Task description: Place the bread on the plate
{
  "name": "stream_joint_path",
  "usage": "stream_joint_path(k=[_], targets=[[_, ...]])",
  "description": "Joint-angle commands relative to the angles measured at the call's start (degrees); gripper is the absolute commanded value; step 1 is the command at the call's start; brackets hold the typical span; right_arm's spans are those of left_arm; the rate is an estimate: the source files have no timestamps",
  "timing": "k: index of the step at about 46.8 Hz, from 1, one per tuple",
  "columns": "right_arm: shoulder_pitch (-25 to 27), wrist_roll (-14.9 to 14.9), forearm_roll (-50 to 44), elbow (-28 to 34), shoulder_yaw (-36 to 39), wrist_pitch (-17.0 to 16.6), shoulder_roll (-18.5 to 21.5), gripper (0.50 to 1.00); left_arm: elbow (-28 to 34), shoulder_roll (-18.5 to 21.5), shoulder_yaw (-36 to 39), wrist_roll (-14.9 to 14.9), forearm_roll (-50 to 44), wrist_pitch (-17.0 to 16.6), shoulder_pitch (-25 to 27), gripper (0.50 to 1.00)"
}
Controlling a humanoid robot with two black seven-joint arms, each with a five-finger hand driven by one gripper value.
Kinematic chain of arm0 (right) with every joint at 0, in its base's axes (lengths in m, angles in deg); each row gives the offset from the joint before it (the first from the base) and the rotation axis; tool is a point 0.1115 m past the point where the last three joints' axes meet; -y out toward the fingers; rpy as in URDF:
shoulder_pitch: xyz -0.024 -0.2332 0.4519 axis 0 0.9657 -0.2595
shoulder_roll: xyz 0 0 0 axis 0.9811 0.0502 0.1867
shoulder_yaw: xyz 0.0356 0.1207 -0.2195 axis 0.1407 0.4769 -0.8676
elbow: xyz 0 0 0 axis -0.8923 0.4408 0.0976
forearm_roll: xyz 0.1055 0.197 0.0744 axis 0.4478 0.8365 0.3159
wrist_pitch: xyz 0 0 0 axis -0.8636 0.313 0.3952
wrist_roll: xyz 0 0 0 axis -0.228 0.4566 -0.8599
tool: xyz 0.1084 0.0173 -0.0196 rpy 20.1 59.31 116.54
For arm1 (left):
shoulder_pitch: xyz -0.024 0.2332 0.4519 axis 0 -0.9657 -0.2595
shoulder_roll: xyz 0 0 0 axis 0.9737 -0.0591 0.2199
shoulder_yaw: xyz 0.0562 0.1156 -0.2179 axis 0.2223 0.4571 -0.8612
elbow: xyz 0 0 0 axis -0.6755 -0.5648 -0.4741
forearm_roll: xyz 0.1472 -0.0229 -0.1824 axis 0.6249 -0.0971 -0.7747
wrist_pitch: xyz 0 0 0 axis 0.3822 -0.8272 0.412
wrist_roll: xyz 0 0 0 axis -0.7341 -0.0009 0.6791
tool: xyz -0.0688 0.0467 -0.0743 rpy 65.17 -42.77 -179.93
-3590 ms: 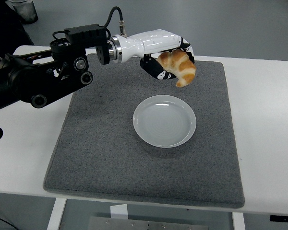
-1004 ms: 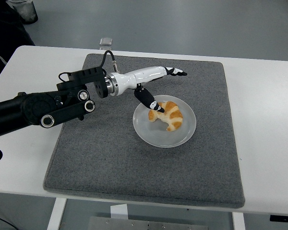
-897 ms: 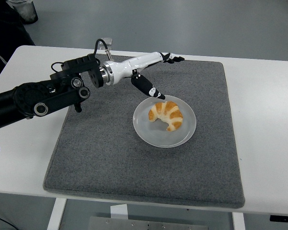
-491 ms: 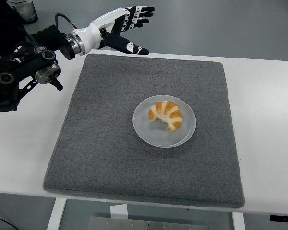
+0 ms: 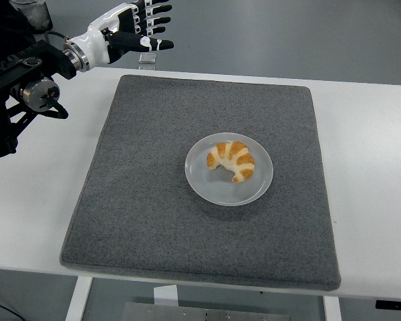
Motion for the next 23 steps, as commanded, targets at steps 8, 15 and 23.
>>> stream_joint_path(k=[8,15,23], targets=[[0.0,0.0,0.0,0.0,0.0,0.0,0.0,0.954,-6.3,-0.4,0.2,0.0,-5.6,3.1,-0.3,0.999],[0.0,0.0,0.0,0.0,0.0,0.0,0.0,0.954,-7.7,-0.5,0.2,0.1,-5.8,6.4,-0.2,0.999],[0.1,0.0,0.0,-0.3,-0.3,-0.1,0.0,0.952,-8.1,-0.5,0.1,0.3,-6.1,7.7,-0.2,0.996]])
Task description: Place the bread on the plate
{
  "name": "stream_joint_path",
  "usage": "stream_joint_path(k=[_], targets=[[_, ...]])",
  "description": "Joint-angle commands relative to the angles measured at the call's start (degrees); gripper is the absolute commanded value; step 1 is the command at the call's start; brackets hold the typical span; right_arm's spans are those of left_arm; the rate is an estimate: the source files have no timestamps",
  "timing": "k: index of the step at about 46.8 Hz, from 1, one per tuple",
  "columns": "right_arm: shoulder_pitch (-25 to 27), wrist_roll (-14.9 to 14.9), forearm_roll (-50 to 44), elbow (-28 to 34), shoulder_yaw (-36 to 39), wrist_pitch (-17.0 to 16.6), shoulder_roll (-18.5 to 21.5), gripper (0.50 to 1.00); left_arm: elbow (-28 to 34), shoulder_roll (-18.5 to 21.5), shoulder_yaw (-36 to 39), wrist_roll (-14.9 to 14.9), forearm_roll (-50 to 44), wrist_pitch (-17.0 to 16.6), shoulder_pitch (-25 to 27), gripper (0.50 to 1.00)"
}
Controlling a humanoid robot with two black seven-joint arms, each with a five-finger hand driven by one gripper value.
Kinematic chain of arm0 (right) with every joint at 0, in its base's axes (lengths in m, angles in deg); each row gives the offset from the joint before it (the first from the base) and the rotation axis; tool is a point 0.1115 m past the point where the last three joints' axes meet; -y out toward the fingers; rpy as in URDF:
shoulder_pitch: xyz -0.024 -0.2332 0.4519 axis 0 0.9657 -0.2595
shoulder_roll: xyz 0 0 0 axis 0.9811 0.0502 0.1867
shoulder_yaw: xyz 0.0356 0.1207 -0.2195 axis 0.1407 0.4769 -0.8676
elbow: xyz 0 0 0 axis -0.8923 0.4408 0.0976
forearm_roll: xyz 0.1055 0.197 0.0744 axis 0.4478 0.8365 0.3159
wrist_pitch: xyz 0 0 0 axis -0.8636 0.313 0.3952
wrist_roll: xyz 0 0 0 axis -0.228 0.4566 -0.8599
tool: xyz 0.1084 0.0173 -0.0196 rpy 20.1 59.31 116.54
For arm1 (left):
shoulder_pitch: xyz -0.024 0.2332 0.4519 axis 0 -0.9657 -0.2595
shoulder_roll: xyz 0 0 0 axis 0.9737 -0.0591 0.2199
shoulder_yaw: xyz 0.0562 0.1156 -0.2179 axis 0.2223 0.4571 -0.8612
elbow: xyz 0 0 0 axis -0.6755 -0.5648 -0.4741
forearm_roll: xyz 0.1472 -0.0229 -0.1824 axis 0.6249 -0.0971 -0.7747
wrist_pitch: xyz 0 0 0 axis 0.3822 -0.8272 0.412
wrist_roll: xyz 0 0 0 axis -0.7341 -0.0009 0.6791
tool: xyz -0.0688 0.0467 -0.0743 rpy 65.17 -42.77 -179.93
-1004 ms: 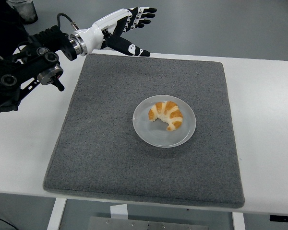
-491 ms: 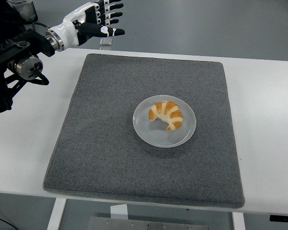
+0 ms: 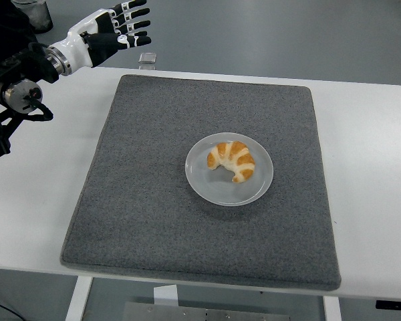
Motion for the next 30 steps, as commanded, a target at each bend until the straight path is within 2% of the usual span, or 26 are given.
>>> stream_joint_path(k=[1,12,30], targets=[[0.1,0.0,-0.1,-0.3,0.0,0.0,0.0,0.952,-0.7,0.0,-0.1,0.0,-0.4,0.1,0.0,0.996],[0.1,0.0,0.0,-0.6,0.2,-0.2,0.0,0.952,-4.8,-0.3,0.1,0.2,-2.2,0.2,0.1,0.996],[0.2,0.0,0.4,-0.8,0.4,0.1,0.0,0.952,-5.0,-0.5,0.0,0.4,-5.1,0.3,0.1,0.996]])
